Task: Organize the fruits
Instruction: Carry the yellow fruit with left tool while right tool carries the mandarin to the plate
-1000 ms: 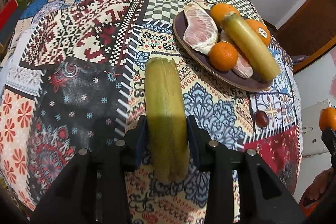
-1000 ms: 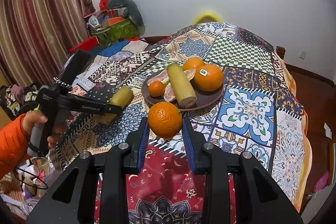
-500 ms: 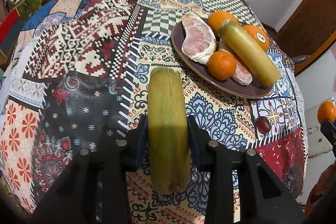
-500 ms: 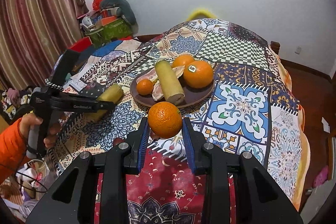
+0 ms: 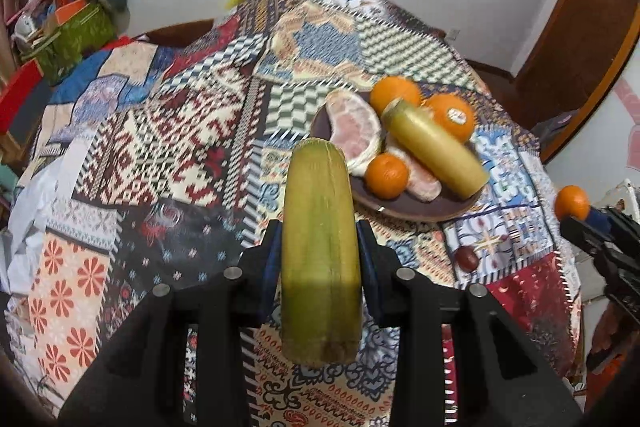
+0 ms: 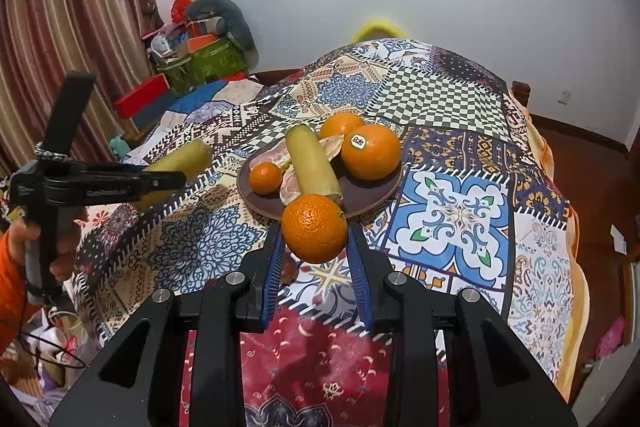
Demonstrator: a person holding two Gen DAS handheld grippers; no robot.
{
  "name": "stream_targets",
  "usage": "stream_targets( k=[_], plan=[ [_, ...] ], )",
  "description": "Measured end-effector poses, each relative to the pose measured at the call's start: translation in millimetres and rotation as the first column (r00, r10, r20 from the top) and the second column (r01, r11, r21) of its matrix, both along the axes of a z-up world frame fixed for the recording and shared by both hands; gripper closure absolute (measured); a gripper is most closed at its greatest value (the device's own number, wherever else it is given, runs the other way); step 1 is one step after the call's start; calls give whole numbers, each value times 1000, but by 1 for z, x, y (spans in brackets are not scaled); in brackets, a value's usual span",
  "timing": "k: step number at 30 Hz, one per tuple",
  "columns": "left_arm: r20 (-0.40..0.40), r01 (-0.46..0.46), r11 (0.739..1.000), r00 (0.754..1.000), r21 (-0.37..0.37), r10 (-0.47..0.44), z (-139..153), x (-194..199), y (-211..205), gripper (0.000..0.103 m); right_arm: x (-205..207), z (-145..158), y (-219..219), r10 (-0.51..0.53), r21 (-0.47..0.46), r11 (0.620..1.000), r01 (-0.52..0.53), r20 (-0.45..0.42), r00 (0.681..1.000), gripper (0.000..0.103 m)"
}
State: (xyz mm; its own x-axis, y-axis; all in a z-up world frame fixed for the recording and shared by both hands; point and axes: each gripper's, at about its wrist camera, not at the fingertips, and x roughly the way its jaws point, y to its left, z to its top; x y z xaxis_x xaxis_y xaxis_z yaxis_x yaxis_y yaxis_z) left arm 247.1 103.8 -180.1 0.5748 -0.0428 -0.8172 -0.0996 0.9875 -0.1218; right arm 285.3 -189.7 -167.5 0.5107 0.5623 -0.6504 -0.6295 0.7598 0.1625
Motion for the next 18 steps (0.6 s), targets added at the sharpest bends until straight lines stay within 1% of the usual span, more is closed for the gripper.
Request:
stream_targets(
  k=[8,12,15,18],
  plan=[
    [44,22,999,999,-28,-21,9,22,-4,67,21,-2,6,-7,-19,1000,7,16,1000,74],
    [45,27,998,999,-59,-24,6,40,-4,67,30,-3,13,9,-50,999,-7,42,999,74],
    [42,31,999,999,-41,-30,3,53,-6,67,38,-6,15,17,-64,998,-14,46,999,74],
    [42,40,998,998,-50,-38,0,63,-8,67,47,-9,17,16,-80,997,-12,49,999,74]
  ],
)
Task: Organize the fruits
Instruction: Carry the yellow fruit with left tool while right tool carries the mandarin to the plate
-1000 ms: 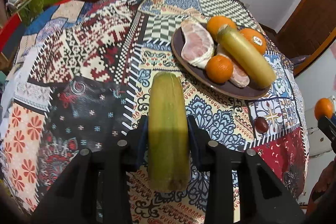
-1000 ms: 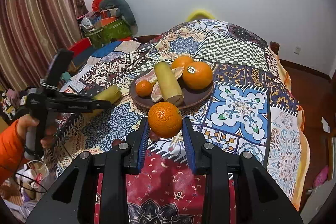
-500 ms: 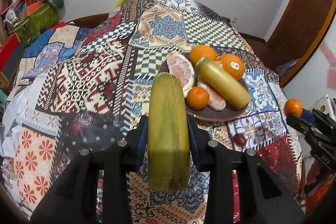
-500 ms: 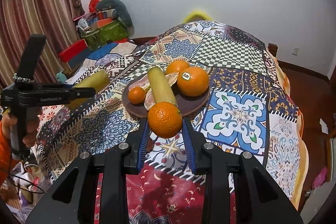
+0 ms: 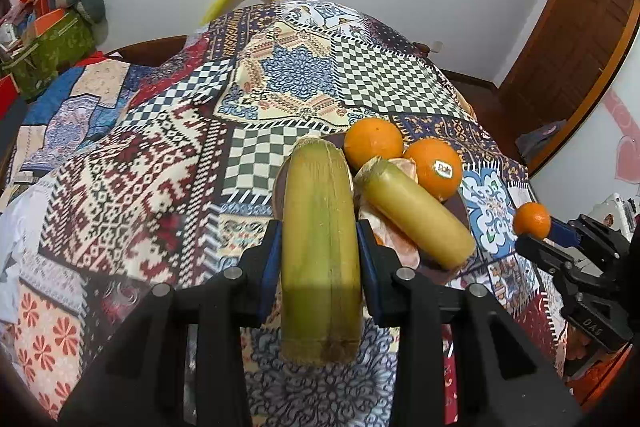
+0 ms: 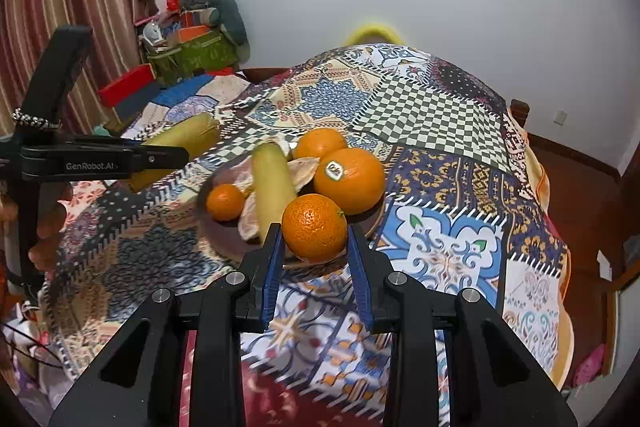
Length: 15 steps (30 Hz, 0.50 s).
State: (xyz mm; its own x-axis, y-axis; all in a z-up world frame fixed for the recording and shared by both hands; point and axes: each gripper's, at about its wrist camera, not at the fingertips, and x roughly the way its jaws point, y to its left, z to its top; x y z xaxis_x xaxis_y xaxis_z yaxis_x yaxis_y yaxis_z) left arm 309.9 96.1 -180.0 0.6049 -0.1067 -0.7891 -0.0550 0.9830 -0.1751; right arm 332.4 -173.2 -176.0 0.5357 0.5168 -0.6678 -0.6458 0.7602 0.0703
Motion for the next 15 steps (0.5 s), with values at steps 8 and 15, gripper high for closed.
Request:
stream_targets(
  k=[8,15],
  plan=[
    [6,6,1000,1000,-21,-5,-6,24,-4,67,21,-15,4,-6,-41,999,5,-25,1000,74],
    [-20,12,999,1000,-43,-13,-19,41,-6,67,36,-26,6,-6,-18,1000,4,-103,995,74]
  ],
)
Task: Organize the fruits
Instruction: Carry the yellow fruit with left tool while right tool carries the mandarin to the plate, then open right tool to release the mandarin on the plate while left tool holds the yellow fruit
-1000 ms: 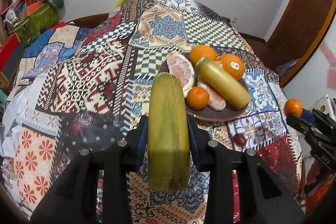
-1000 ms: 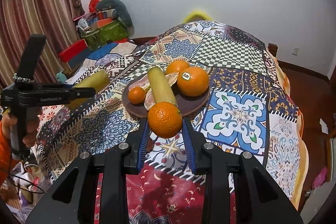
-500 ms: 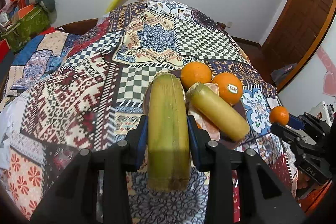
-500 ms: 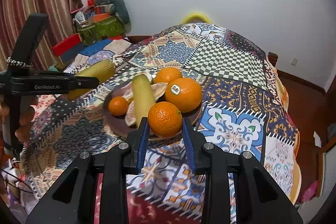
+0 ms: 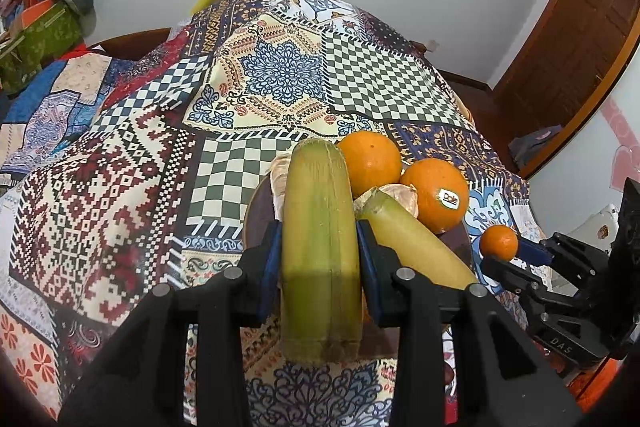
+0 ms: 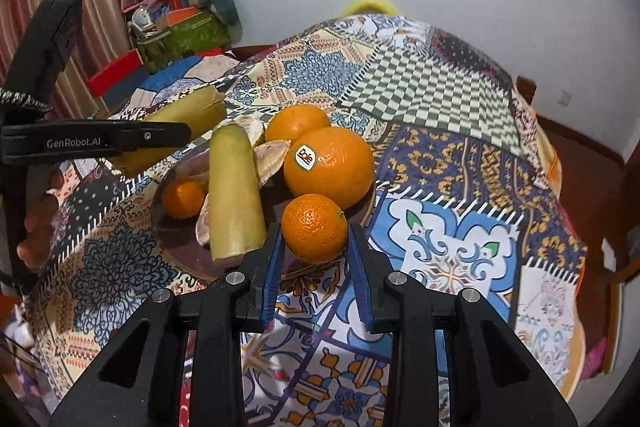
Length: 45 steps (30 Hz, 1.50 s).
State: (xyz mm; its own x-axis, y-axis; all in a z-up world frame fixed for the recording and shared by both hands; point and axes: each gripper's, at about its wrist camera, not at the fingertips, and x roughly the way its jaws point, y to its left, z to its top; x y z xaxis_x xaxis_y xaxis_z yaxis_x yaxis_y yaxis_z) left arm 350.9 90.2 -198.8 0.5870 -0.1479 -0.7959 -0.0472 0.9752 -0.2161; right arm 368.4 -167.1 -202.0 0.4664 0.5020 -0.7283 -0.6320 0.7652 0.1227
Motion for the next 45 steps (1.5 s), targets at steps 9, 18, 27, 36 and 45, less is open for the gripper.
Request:
stream_targets(
  k=[9,18,27,36,45],
  plan=[
    [-58,11,1000,998,3,-11,-21,9,0,67,3,-10,10,33,-41,999,-33,-8,999,74],
    [-83,4,999,997,54,0,-29,9,-3,67,7,-15,7,16,-31,999,-16,-24,1000,74],
    [-83,-13,1000,996,24,15,-27,7,6,56,4,-10,3,1,-46,999,-1,-5,1000,54],
    [-52,-15,998,999,60,18,-13,-3,2,47,0,2,0,-11,-32,999,12,32,999,54],
    [-4,-35,997,999,76,35,12,-25,7,46,-22,29,-2,-2,7,1000,2,83,997,54]
  ],
)
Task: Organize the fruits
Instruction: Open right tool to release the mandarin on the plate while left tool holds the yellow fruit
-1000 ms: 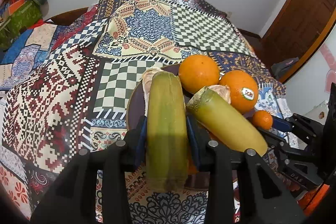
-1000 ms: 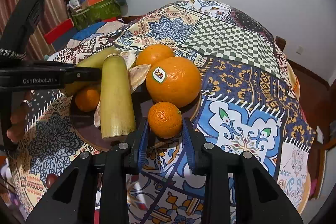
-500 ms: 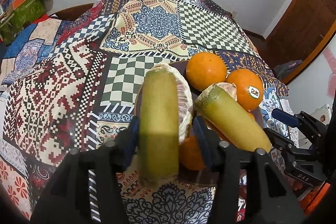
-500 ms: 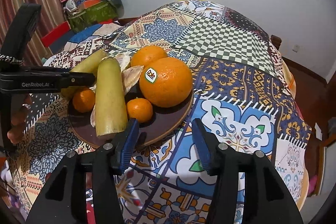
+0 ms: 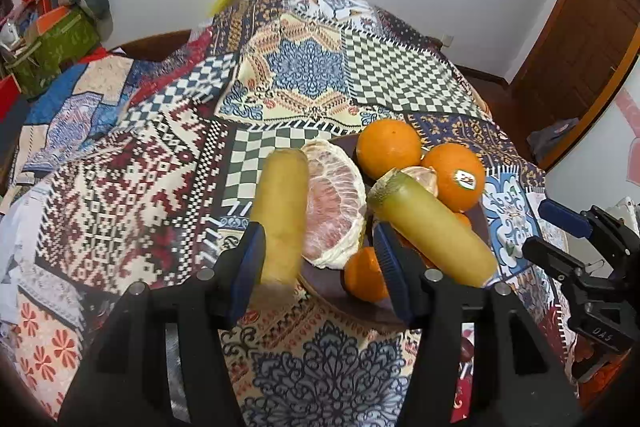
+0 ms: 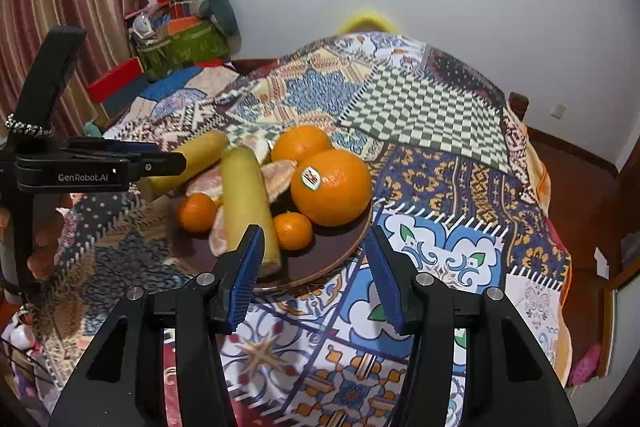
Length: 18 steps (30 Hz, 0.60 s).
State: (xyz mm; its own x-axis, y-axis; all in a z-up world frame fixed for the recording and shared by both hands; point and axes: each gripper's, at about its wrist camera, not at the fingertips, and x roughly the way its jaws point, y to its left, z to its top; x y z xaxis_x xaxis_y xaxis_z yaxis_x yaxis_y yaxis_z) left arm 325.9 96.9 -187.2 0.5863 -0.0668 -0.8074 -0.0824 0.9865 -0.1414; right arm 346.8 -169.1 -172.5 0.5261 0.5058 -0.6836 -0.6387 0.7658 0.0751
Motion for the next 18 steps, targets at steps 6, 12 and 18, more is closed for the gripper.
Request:
stream_targets(
  k=[6,12,18],
  plan=[
    [21,8,999,1000,37,-9,11,-13,2,45,-16,10,-1,11,11,1000,-12,25,1000,54],
    [-4,-72,994,997,83,72,-2,3,34,45,-17,9,-2,14,7,1000,-14,31,999,54],
    [-76,-44,994,996,95,52,-31,32,50,51,-10,3,-3,5,0,1000,-5,39,999,54]
  ],
)
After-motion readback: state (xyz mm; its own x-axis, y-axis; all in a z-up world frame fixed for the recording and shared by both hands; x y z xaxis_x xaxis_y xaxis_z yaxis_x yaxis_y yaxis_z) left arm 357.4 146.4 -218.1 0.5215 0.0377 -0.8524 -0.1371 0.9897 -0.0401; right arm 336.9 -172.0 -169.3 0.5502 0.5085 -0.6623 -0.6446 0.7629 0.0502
